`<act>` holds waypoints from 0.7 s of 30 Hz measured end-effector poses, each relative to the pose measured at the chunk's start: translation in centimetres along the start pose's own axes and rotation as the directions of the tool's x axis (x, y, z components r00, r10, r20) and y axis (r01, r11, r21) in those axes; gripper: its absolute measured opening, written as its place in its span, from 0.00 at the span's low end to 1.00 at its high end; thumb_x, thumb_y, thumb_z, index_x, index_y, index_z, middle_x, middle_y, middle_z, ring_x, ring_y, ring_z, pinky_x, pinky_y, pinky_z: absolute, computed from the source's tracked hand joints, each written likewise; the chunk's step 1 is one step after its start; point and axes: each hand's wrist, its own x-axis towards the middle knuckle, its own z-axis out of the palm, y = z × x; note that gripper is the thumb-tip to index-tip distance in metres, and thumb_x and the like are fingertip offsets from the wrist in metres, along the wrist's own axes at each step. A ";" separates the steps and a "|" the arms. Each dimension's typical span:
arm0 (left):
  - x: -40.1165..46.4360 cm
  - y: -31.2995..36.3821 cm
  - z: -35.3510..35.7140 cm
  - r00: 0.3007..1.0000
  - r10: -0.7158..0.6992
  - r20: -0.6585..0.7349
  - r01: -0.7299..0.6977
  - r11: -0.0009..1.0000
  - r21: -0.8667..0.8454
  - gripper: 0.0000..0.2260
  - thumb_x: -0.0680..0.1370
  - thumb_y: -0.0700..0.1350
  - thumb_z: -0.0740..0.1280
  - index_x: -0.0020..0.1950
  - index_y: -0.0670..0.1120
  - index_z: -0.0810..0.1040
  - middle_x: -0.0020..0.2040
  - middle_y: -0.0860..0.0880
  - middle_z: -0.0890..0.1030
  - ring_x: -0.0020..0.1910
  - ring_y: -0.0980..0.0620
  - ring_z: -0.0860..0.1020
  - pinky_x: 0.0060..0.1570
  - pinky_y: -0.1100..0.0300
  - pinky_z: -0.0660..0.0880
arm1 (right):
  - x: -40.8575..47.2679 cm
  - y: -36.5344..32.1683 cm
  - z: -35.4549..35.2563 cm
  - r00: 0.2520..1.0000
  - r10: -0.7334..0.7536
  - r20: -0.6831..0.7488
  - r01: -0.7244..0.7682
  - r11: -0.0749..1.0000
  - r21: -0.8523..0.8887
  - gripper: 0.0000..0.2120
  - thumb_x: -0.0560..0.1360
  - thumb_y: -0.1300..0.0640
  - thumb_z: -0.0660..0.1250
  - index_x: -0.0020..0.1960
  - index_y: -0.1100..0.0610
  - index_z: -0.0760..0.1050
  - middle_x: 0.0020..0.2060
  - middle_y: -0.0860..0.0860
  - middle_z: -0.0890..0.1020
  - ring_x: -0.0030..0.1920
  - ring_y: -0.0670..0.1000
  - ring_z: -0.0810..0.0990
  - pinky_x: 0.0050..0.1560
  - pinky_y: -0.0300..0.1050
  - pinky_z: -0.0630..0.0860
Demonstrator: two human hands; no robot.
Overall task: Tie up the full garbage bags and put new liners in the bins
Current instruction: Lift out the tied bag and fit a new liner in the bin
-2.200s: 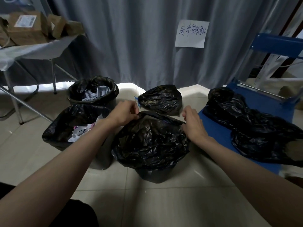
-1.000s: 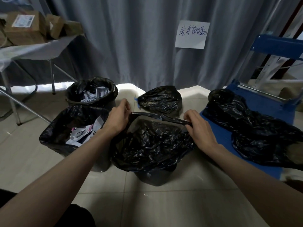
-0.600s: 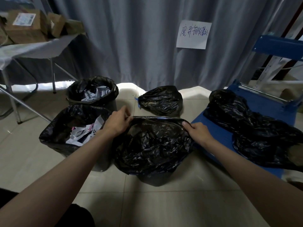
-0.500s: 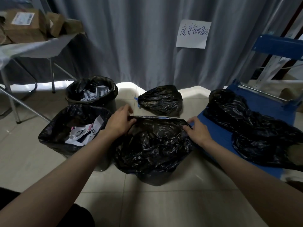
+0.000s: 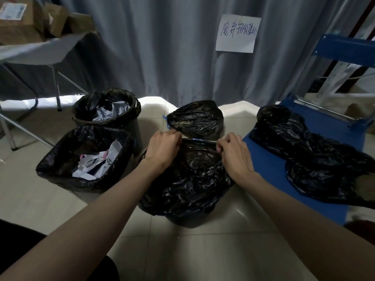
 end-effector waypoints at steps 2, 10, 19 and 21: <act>0.2 -0.2 0.6 0.996 -0.027 0.088 0.024 0.999 0.037 0.08 0.77 0.42 0.64 0.55 0.48 0.77 0.53 0.49 0.80 0.51 0.45 0.78 0.50 0.55 0.67 | 0.4 0.3 0.1 0.995 0.079 0.054 -0.079 0.997 0.005 0.10 0.76 0.65 0.65 0.52 0.51 0.76 0.51 0.51 0.72 0.53 0.53 0.68 0.53 0.47 0.67; 0.2 -1.9 2.1 0.908 -0.163 0.385 0.108 0.981 0.159 0.18 0.79 0.47 0.61 0.68 0.47 0.71 0.62 0.44 0.78 0.60 0.42 0.76 0.60 0.50 0.68 | 0.4 0.4 0.9 0.792 0.332 0.513 -0.339 0.937 -0.083 0.10 0.76 0.62 0.60 0.52 0.59 0.78 0.58 0.57 0.76 0.57 0.59 0.74 0.54 0.53 0.73; -0.8 -1.9 0.0 0.949 -0.079 0.306 0.122 0.985 -0.123 0.14 0.76 0.45 0.66 0.62 0.48 0.76 0.59 0.46 0.76 0.57 0.43 0.77 0.58 0.49 0.73 | -1.0 -0.9 -1.9 0.978 0.083 0.191 -0.120 0.975 0.189 0.10 0.76 0.67 0.59 0.50 0.54 0.72 0.51 0.52 0.73 0.53 0.54 0.71 0.51 0.50 0.73; -1.2 -1.5 -0.9 0.962 0.037 0.272 0.051 0.949 -0.311 0.08 0.76 0.44 0.70 0.55 0.49 0.79 0.52 0.50 0.76 0.52 0.48 0.78 0.56 0.49 0.75 | -1.4 -1.2 -2.9 0.967 -0.032 0.254 -0.039 0.962 0.269 0.12 0.75 0.69 0.58 0.44 0.54 0.75 0.46 0.51 0.76 0.48 0.53 0.74 0.47 0.51 0.75</act>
